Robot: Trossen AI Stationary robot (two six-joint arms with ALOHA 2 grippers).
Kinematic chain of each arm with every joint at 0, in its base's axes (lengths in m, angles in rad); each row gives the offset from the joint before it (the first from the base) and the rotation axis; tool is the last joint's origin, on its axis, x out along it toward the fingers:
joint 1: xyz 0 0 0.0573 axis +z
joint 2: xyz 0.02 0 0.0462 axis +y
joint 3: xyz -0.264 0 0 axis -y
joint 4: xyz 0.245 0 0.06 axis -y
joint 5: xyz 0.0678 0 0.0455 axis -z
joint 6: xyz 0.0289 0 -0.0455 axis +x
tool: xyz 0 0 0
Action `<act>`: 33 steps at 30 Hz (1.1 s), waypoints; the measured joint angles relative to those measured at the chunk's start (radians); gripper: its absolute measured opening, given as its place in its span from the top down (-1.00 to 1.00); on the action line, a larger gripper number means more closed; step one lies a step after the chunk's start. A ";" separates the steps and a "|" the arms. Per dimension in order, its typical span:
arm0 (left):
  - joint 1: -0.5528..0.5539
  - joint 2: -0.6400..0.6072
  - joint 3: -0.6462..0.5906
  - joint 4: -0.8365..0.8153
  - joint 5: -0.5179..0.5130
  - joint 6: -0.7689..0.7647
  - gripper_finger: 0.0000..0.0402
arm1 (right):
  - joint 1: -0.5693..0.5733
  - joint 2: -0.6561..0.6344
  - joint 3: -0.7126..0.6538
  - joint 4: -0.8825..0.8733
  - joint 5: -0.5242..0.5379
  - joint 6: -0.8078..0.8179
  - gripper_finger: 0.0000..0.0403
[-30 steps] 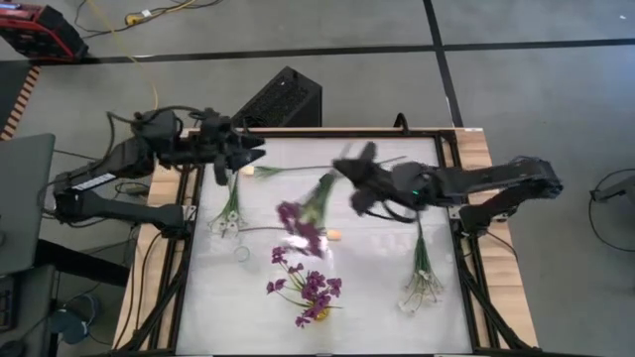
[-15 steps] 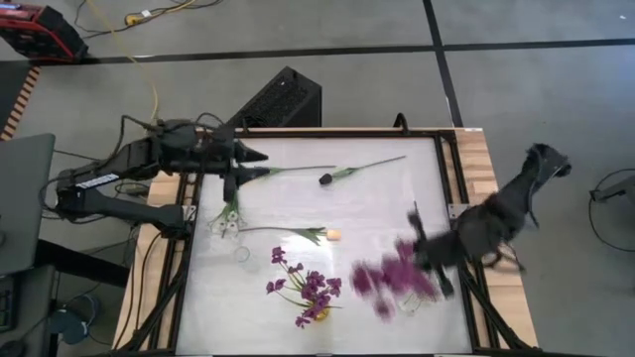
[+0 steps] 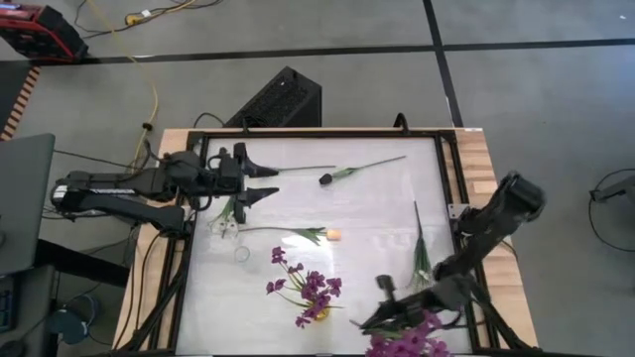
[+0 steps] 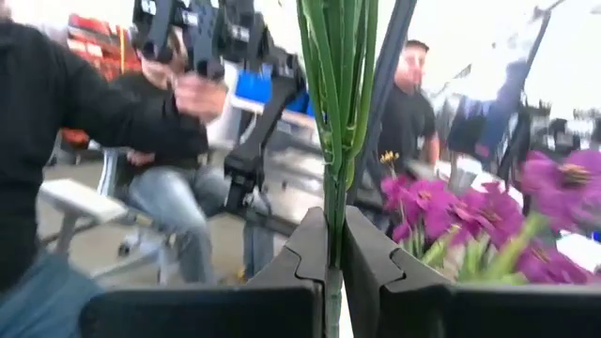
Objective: Sort flowers into vase by color
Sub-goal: Put the purple flowers into the yellow vase
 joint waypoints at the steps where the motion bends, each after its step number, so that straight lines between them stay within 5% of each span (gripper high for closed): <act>1: 0.001 -0.007 -0.017 0.005 -0.008 -0.008 0.10 | -0.020 0.040 0.000 0.077 -0.038 -0.011 0.81; 11: 0.001 -0.030 -0.041 0.019 -0.012 -0.059 0.10 | -0.156 0.296 0.002 0.489 -0.114 0.080 0.81; 33: 0.001 -0.029 -0.041 0.014 -0.009 -0.063 0.10 | -0.212 0.354 0.021 0.463 -0.122 0.192 0.81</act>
